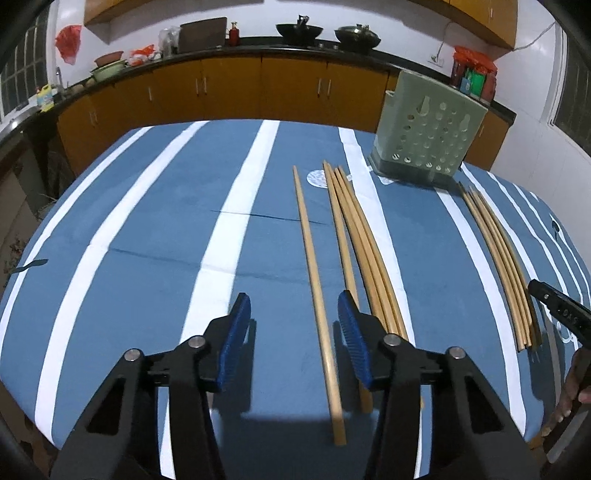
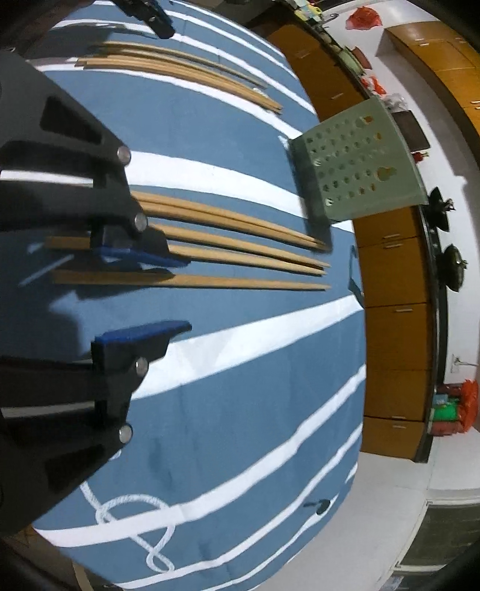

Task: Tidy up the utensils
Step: 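Grasp one wooden chopstick with the left tool while the right tool grasps another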

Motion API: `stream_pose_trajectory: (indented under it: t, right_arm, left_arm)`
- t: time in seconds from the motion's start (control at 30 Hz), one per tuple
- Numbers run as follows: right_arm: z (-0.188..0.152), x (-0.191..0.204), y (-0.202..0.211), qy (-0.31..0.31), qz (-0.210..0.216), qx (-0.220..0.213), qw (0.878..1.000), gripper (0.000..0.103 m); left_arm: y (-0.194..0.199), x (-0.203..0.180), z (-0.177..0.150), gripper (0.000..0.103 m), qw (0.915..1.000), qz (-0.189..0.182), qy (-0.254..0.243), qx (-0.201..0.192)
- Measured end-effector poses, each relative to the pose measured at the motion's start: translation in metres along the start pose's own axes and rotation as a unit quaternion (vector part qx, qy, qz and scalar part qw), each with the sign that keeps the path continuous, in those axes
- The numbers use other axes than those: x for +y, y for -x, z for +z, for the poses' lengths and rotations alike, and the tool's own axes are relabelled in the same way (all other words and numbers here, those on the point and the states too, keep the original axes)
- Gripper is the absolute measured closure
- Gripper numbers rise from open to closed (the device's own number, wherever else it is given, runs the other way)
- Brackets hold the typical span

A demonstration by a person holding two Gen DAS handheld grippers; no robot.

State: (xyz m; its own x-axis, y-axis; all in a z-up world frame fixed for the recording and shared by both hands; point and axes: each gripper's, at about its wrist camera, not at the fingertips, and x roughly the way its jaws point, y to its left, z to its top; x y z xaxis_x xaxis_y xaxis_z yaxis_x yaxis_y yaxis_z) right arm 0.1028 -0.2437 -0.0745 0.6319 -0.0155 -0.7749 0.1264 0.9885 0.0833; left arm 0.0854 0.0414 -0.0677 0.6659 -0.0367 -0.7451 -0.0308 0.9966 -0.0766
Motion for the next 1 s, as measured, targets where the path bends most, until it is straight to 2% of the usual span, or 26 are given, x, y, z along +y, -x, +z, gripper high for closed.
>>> stream_pose_trajectory:
  t: [0.17, 0.3, 0.5, 0.83, 1.0]
  right_arm:
    - [0.001, -0.005, -0.004, -0.007, 0.0, 0.004, 1.0, 0.093]
    - [0.003, -0.009, -0.004, -0.01, 0.001, 0.003, 1.0, 0.094]
    - [0.005, -0.008, -0.005, -0.001, -0.005, 0.0, 1.0, 0.094]
    - [0.033, -0.018, -0.028, 0.0, -0.028, -0.001, 1.0, 0.095]
    - [0.037, -0.022, -0.032, 0.0, -0.034, -0.006, 0.999, 0.094]
  left_arm:
    - [-0.01, -0.005, 0.004, 0.065, 0.9999, -0.003, -0.007, 0.014]
    - [-0.019, -0.009, 0.006, 0.073, 0.9995, -0.003, -0.014, 0.027]
    - [-0.026, -0.012, 0.01, 0.094, 0.9989, 0.007, -0.03, 0.034]
    - [-0.054, -0.001, 0.043, 0.095, 0.9987, 0.021, -0.03, 0.035]
    - [-0.056, -0.003, 0.042, 0.095, 0.9985, 0.027, -0.041, 0.023]
